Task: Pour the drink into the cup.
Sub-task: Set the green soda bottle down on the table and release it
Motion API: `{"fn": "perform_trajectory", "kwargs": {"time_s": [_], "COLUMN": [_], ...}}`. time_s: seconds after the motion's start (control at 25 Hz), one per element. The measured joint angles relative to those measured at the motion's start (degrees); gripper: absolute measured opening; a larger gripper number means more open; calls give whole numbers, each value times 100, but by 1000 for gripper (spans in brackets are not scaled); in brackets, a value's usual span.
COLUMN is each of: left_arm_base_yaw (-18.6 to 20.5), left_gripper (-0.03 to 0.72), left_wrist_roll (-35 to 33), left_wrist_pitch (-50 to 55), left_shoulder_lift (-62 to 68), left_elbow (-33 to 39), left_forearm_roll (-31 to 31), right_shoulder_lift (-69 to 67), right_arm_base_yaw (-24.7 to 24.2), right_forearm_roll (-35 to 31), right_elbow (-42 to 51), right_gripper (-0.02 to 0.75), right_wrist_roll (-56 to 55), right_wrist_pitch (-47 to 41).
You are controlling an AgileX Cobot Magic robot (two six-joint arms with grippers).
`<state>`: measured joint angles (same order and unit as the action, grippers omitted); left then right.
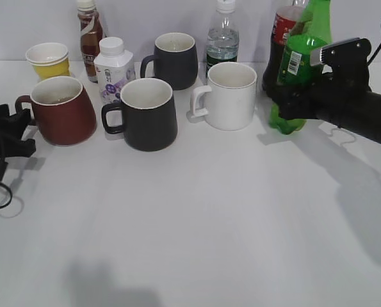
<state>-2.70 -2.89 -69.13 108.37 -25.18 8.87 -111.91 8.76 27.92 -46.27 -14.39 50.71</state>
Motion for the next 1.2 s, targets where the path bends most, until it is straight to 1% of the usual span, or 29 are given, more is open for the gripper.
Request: {"fn": "perform_trajectory", "kwargs": {"time_s": [0.08, 0.2, 0.32, 0.48, 0.64, 0.72, 0.84, 0.88, 0.92, 0.96, 1.0, 1.08, 1.2], "left_arm_base_yaw": [0, 0, -6, -166, -530, -748, -1079, -1186, -1274, -1322, -1348, -1360, -1365], "left_gripper": [320, 321, 321, 321, 321, 321, 321, 319, 316, 313, 309, 301, 298], "left_wrist_roll": [0, 0, 51, 392, 697, 769, 784, 792, 797, 797, 797, 797, 797], "left_wrist_pitch": [-4, -4, 1, 10, 10, 264, 1174, 1604, 2262, 2838, 3486, 5214, 7686], "left_shoulder_lift": [-109, -238, -353, -684, -1327, -1707, -2402, -2634, -2986, -3242, -3550, -4085, -4845], "left_elbow": [128, 321, 528, 823, 930, 930, 930, 930, 883, 809, 697, 300, -480], "left_forearm_roll": [-14, -14, -7, 2, -61, -301, -818, -1025, -1218, -1293, -1340, -1373, -1313], "right_shoulder_lift": [0, 0, 7, 194, 563, 756, 1050, 1175, 1288, 1430, 1582, 1888, 2428], "right_arm_base_yaw": [0, 0, 0, 0, 0, 0, 0, 0, 0, 0, 0, 6, 133], "right_forearm_roll": [5, -6, -8, -60, -120, -119, -29, 107, 264, 492, 719, 1174, 2128], "right_elbow": [35, 114, 263, 518, 771, 866, 918, 918, 918, 918, 918, 918, 918], "right_gripper": [580, 632, 641, 641, 641, 638, 632, 629, 626, 621, 613, 599, 585], "right_wrist_roll": [-117, -172, -188, -191, -234, -412, -816, -968, -1192, -1478, -1845, -2704, -3946], "right_wrist_pitch": [38, 133, 134, 98, -314, -641, -1357, -1659, -1958, -2247, -2489, -3099, -4131]}}
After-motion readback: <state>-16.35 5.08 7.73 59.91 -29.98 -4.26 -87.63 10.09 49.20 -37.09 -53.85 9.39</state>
